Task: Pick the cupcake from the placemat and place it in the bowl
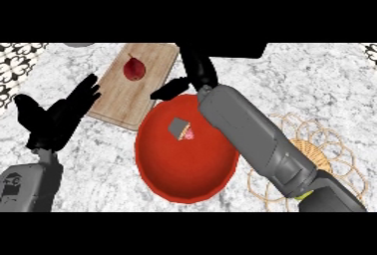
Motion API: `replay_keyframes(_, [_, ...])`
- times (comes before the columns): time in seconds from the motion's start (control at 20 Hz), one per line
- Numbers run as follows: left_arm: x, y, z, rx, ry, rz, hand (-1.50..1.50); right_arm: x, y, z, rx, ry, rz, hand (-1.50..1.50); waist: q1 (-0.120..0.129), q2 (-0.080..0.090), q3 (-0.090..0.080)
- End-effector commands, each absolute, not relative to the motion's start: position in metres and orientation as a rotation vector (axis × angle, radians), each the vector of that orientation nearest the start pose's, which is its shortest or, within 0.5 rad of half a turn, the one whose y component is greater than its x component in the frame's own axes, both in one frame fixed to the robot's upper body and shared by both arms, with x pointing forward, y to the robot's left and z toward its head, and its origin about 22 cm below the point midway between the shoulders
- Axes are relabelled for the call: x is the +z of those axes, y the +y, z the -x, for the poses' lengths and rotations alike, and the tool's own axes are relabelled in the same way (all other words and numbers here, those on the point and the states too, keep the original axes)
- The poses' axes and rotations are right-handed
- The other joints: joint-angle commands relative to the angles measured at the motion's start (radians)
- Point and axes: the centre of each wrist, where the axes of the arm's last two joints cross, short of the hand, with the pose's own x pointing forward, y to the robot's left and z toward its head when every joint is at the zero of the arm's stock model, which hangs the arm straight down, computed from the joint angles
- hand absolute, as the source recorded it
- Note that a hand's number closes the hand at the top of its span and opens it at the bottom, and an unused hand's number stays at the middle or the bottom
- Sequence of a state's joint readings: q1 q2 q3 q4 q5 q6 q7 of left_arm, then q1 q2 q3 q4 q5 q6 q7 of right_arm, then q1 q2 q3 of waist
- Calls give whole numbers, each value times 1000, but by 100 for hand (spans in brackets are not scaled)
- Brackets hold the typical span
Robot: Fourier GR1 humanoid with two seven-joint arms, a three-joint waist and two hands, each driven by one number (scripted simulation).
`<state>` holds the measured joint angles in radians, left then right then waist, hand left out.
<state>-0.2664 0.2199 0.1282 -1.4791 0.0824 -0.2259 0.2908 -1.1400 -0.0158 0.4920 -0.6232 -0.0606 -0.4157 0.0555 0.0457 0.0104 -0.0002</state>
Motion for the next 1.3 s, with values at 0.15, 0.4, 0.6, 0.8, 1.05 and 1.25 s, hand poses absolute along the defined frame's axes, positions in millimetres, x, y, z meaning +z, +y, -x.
replay_keyframes(0.15, [50, 292, -299, -190, -1412, -41, 0, 123, -93, -426, 557, -1774, 287, -150, -55, -13, 0])
replay_keyframes(0.4, [77, 317, -290, -207, -1426, -54, 0, 113, -163, -412, 642, -1886, 190, -150, -63, -19, 1])
replay_keyframes(0.6, [56, 289, -287, -178, -1408, -39, 0, 141, -210, -394, 680, -1946, 135, -150, -77, -20, 1])
replay_keyframes(0.8, [48, 311, -279, -159, -1403, -53, 0, 158, -239, -361, 672, -2021, -99, -150, -101, -25, 0])
replay_keyframes(1.05, [53, 317, -283, -145, -1390, -92, 0, 148, -289, -315, 621, -2007, -325, -150, -111, -22, 1])
replay_keyframes(1.25, [50, 326, -276, -163, -1397, -75, 0, 131, -340, -265, 630, -1969, -394, 150, -110, -21, 1])
